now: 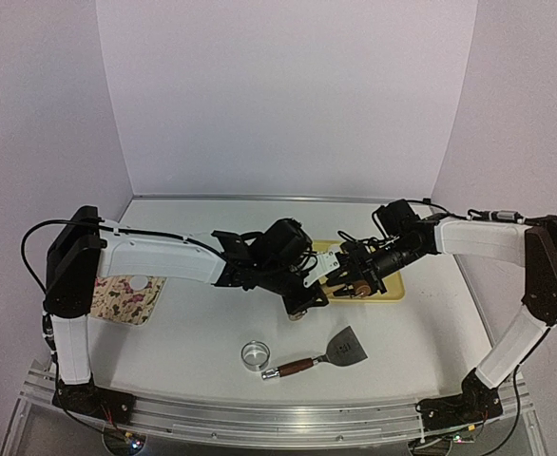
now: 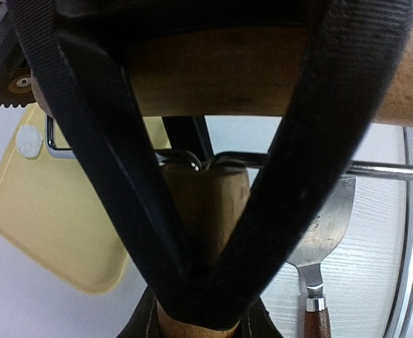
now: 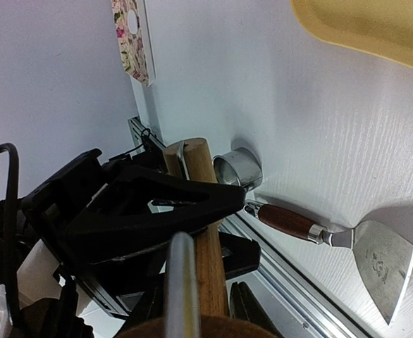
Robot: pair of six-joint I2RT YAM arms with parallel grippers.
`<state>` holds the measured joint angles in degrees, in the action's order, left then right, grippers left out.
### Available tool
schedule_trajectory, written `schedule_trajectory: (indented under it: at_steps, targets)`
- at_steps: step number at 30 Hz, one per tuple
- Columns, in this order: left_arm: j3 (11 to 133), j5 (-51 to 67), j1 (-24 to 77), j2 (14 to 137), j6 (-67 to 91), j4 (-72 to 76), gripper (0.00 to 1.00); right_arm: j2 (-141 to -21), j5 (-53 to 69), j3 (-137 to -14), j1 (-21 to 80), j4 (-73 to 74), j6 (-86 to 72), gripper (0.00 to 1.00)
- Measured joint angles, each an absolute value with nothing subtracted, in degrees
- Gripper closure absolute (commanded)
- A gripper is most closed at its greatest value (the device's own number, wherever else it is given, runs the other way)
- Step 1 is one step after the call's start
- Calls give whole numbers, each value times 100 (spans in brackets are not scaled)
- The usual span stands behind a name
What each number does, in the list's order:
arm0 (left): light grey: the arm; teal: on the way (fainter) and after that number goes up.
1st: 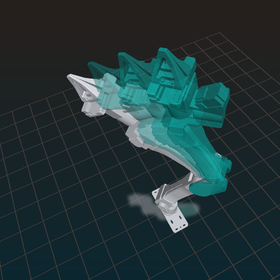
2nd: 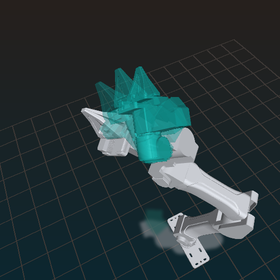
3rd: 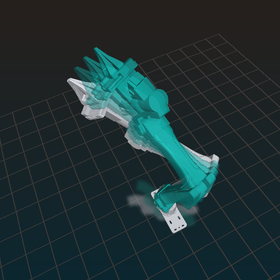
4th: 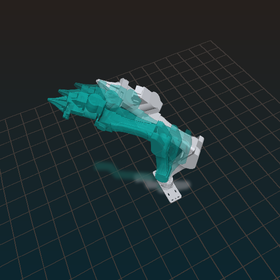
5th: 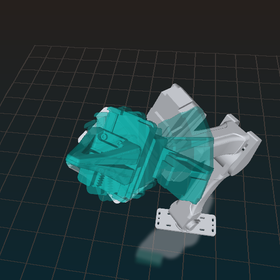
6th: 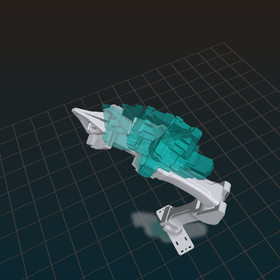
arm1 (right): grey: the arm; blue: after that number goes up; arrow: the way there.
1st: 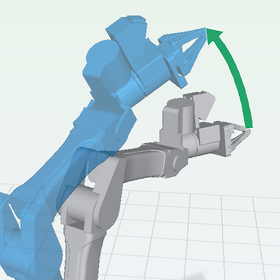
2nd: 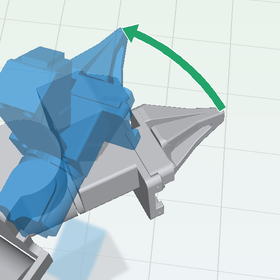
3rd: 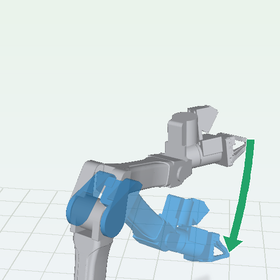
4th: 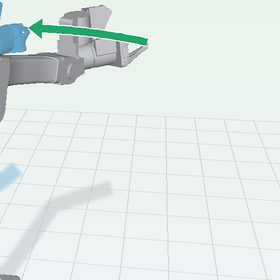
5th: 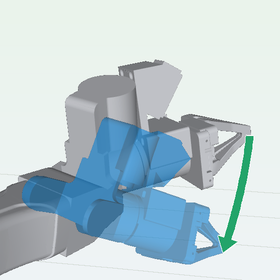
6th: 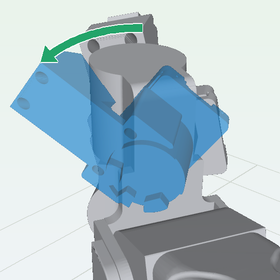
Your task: Roll out the dumpling wrappers from the dough
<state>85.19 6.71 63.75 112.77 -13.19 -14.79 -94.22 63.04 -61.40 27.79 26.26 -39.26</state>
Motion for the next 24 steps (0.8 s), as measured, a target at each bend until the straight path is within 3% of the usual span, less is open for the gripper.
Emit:
schedule_trajectory:
  at_steps: [2, 4, 7, 10, 12, 15, 18, 24]
  targets:
    - [8510, 630, 6379, 11277, -1208, -1472, 51, -9428, 6260, -6145, 2788, 2619, -3955, 100]
    - [8501, 516, 6384, 11265, -949, -1345, 36, -9428, 6043, -6163, 2818, 2648, -3987, 100]
    - [8499, 334, 6356, 11134, -406, -1057, 22, -9408, 5418, -6214, 2851, 2808, -4026, 100]
    - [8492, 235, 6330, 10918, 103, -939, 17, -9234, 4647, -6425, 2862, 3003, -4025, 100]
    - [8475, 174, 6320, 10723, 458, -943, 9, -9046, 4178, -6614, 2860, 3133, -3981, 100]
    - [8462, -9, 6289, 10448, 1021, -965, 8, -8711, 3451, -6999, 2858, 3408, -3845, 100]
    - [8527, -45, 6129, 10343, 1771, -1158, 15, -8556, 2790, -7477, 2856, 3805, -3641, 100]
    - [8870, 513, 4901, 10970, 3129, -1717, 24, -8615, 1789, -8230, 2853, 4686, -3227, 100]
